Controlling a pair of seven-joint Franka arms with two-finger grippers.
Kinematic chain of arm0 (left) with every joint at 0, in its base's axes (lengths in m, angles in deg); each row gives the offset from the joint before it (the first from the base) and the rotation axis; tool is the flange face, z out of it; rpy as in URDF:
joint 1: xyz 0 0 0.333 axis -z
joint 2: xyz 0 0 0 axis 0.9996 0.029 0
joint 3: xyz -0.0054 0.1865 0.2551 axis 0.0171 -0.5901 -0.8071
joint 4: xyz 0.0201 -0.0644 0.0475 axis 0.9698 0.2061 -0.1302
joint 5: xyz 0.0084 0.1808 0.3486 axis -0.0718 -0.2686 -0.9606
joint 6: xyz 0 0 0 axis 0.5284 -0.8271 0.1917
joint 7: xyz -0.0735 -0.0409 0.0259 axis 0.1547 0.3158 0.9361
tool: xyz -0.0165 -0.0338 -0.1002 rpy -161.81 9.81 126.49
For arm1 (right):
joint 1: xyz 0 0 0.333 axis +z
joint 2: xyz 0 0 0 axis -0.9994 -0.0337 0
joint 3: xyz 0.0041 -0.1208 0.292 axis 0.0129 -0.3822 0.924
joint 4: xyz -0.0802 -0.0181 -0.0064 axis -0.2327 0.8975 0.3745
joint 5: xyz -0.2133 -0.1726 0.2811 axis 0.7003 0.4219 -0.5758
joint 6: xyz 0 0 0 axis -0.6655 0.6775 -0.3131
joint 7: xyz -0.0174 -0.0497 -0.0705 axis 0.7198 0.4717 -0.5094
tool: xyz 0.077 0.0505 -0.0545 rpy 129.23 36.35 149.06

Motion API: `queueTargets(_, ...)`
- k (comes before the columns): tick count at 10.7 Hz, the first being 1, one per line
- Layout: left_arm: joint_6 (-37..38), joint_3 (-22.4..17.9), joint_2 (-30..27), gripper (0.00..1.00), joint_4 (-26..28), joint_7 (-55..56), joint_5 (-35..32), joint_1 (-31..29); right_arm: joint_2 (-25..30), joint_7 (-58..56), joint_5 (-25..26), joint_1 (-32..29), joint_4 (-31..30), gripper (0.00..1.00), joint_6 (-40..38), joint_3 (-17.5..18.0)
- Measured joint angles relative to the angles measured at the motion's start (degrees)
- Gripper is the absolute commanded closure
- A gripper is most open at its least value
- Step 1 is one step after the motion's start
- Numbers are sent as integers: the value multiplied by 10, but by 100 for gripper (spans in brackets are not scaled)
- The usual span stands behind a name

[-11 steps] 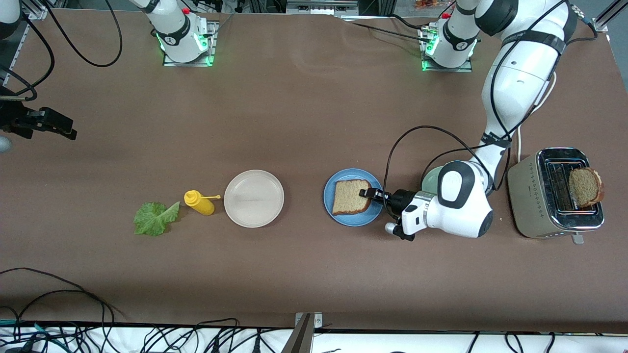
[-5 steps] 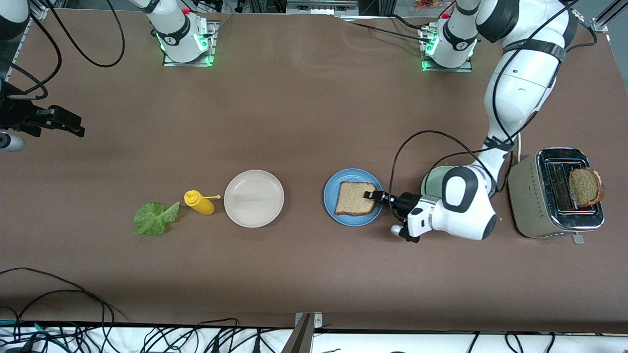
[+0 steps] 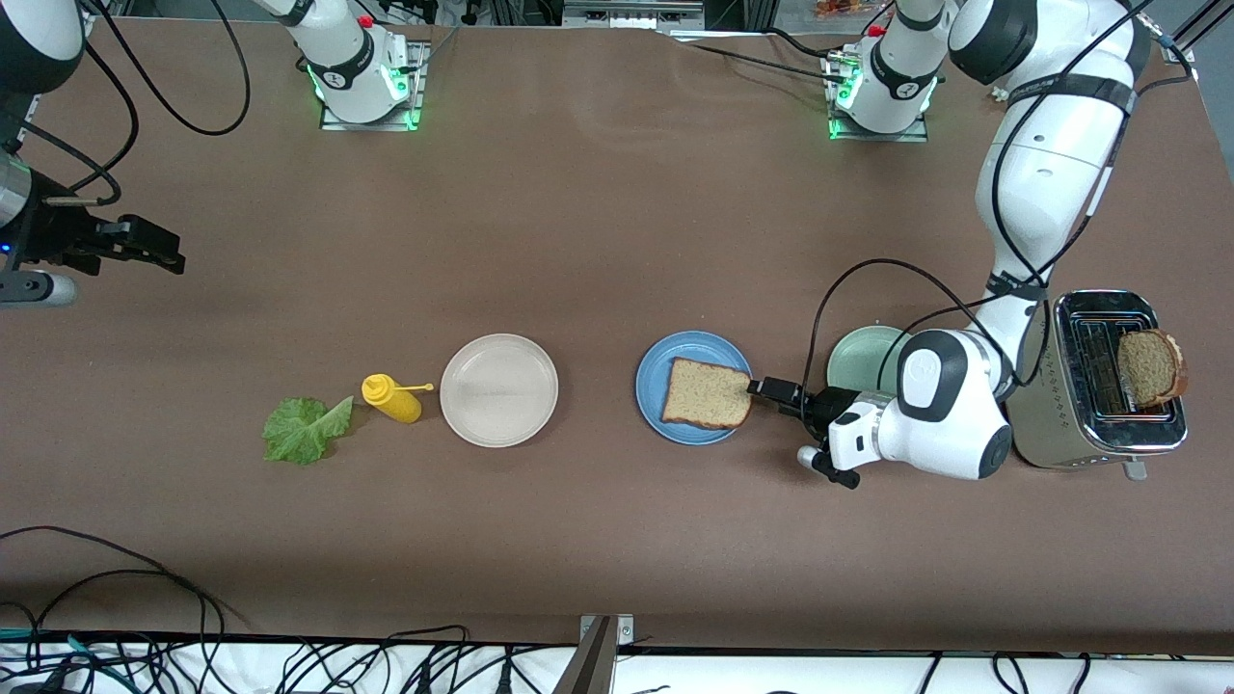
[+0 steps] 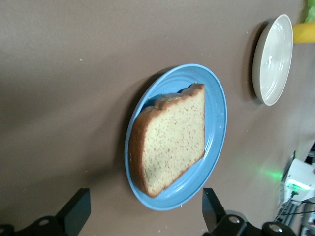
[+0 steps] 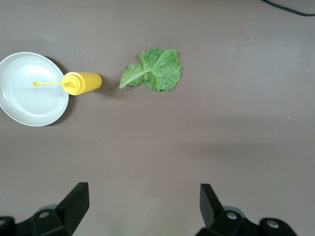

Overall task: Make sandwich in blue plate with both arms
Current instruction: 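Release the bread on the blue plate while the right gripper moves toward lettuce, then reach the right gripper to the lettuce while the left gripper withdraws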

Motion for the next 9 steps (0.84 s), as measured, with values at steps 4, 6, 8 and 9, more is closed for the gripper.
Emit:
queueTargets(4,42,0,-81,0,-10,1,-128,-19,-39,-1,0,0,0,0,27,0)
queueTargets(6,85,0,-142,0,-11,1,-195,-29,-65,-8,0,0,-1,0,58,0)
queueTargets(8,116,-1,-191,0,-11,2,-253,-34,-100,-26,-4,0,-3,0,116,0)
queueTargets(9,132,-2,-212,0,-11,2,-274,-38,-120,-30,-15,-1,-4,0,141,0)
